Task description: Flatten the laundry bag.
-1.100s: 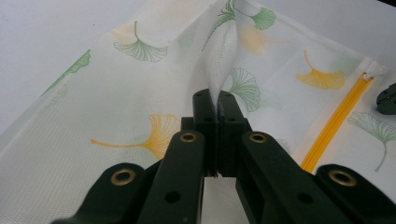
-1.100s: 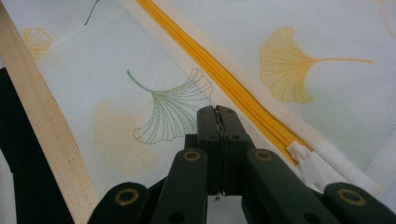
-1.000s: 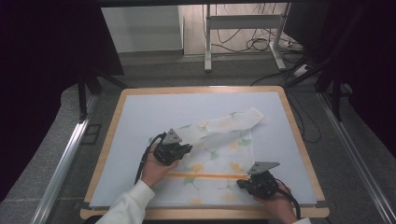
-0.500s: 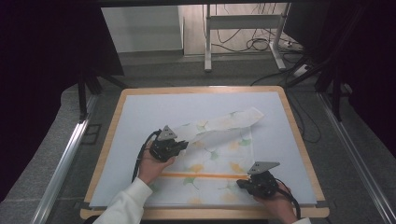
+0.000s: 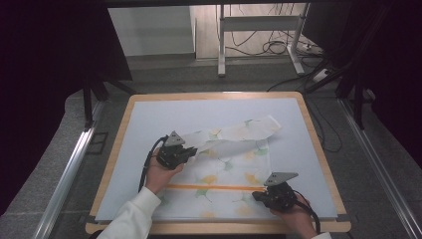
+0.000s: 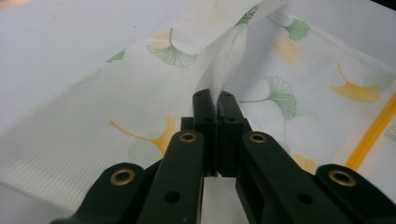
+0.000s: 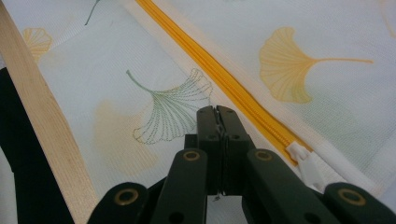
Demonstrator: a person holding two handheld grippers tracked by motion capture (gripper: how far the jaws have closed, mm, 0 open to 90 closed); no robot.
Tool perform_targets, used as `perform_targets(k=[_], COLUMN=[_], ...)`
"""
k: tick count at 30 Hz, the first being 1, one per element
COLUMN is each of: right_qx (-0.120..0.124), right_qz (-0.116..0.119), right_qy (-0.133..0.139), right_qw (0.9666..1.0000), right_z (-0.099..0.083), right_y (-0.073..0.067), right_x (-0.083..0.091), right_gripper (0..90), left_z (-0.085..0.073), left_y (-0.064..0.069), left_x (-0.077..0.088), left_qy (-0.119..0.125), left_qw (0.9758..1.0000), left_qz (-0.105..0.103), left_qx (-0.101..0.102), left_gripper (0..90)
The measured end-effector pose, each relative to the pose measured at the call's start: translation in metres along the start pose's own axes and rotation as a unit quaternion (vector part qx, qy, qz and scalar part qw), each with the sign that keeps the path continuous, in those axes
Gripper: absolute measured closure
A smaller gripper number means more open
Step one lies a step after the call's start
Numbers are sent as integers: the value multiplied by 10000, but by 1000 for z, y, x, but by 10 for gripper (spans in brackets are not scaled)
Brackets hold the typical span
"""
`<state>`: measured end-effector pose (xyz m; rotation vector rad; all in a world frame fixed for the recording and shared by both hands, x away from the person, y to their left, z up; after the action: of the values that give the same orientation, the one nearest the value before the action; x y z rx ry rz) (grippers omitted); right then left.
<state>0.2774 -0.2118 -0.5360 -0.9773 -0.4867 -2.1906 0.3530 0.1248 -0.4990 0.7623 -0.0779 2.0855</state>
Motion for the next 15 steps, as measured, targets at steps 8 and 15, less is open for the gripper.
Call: perform_targets(k=[8,15], right_qx=[-37,-42], right_qz=[18,14], right_qy=[-13,-17], right_qw=[10000,10000], right_z=[0,0], right_y=[0,0], right_x=[0,0], right_gripper=[889,889], left_z=[4,1], left_y=[-14,-24], left_x=[12,12], left_qy=[178,130], left_qw=[9997,9995], left_qz=[106,180], left_qx=[127,233], left_gripper=[894,894])
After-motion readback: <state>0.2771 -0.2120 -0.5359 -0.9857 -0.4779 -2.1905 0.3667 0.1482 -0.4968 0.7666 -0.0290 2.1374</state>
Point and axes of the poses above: each handheld gripper's, and its own axes: x roughly backward along the jaws, z roughly out of its top, y roughly to its right, the point moved 2 cm from there along -x, roughly forward along the jaws, and after that the axes turned 12 degrees about -z, right-handed, at the moved point
